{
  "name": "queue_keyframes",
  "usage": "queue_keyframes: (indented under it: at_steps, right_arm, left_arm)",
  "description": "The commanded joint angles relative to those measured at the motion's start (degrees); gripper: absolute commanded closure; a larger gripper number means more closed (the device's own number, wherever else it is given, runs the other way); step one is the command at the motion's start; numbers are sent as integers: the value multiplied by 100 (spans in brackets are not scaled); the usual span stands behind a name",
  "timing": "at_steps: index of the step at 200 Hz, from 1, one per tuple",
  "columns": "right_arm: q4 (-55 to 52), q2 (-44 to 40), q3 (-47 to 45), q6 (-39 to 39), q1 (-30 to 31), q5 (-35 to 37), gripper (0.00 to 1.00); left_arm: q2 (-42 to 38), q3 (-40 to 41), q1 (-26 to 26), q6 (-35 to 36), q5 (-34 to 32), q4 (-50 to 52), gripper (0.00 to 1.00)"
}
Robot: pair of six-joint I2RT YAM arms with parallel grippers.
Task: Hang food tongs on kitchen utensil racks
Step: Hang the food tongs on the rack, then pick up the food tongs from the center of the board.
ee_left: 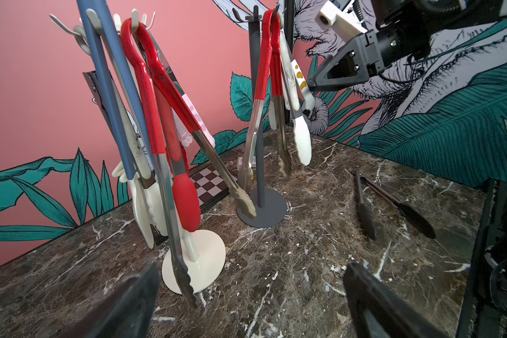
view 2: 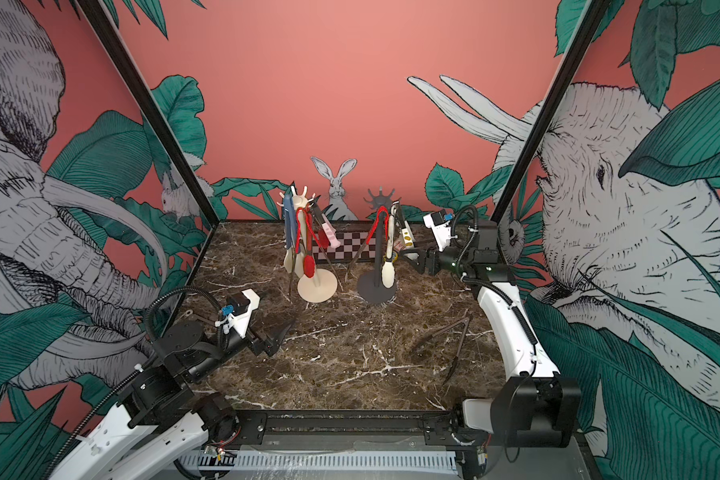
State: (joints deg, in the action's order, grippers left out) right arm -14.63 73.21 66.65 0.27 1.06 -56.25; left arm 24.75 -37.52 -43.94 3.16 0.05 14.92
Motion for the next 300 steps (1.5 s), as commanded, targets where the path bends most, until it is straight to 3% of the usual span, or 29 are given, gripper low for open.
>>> queue_keyframes:
  at_steps: [1,77,133,138,149,179,194,237,267,300]
  right_arm:
    - [957,-432,-267,286,-17,377,27]
    - [2080,-1769,-1184,1325,-7,1209,22]
    - [1777,-2368,-1296,1746,3,1487,18]
    - [1704,-2408,-1295,1755,4,1500,17]
    - [1593,-2504,-1318,1761,0,1537,2]
    - [1528,-2817,-1440,1771,2,1589,1]
    - [1428,-2873,-1424,1760,0,1492,1]
    - [1041,-2897,-1324,1920,84,1021,1]
    - [926,-3014,-1387,1956,263,1004,1]
    - [638,-2954,-1383,1789,562,1010,1]
  left_arm:
    - [-76,94,-3,-100,-219,3,1]
    - [52,131,-5,-338,-819,193,0]
    - [248,114,7,-527,-1825,372,0]
    - [258,105,8,-570,-1977,417,0]
    - [294,80,10,-634,-2250,511,1]
    - [443,-14,161,-975,-2508,783,0]
    - [553,-99,341,-1318,-2412,970,1]
    - [1266,-539,1813,-2726,-1826,2176,1]
    - [1731,-612,2657,-3117,-1206,2523,1]
    - [2065,-619,3122,-3363,-1046,2697,1]
